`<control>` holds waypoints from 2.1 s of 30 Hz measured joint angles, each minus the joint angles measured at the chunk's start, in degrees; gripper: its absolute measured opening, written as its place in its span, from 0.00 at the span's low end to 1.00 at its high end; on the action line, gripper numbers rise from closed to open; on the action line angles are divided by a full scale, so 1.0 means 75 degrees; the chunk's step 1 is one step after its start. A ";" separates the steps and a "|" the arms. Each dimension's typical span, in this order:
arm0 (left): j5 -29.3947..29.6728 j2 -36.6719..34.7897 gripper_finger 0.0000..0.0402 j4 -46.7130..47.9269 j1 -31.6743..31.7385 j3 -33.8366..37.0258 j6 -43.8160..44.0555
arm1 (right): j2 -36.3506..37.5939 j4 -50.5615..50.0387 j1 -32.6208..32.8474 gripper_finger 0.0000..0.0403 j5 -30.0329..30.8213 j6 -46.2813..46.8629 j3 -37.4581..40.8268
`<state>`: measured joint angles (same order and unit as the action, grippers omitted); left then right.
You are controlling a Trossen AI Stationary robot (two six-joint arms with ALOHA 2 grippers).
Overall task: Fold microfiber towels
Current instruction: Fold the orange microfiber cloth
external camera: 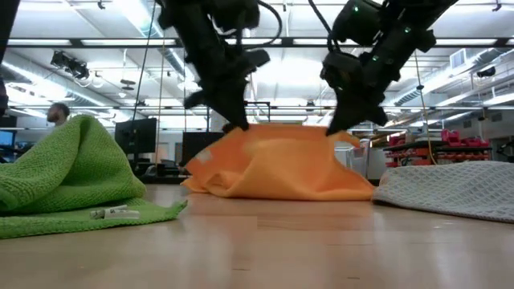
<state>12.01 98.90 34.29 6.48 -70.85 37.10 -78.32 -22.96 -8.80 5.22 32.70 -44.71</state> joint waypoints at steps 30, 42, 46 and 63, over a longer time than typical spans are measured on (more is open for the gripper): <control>0.0581 -0.1018 0.02 0.1902 -0.0147 0.0006 0.0775 | 0.0208 -0.2761 0.0738 0.27 -0.0161 -0.0590 -0.0749; -0.0125 -0.1030 0.08 -0.0360 -0.0799 0.0015 0.0832 | 0.0259 -0.2843 0.2192 0.06 0.0164 -0.1961 -0.2973; -0.0084 -0.1030 0.05 -0.0304 -0.0905 0.0015 0.1082 | 0.0321 -0.3633 0.1982 0.02 0.0519 -0.1731 -0.2860; -0.1079 0.0349 0.16 -0.3258 0.0581 0.0015 0.0187 | 0.1145 -0.2836 0.1868 0.13 -0.0031 0.0173 -0.3571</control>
<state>3.92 101.52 9.85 10.84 -70.73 38.50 -69.73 -44.23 5.21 4.98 34.00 -71.49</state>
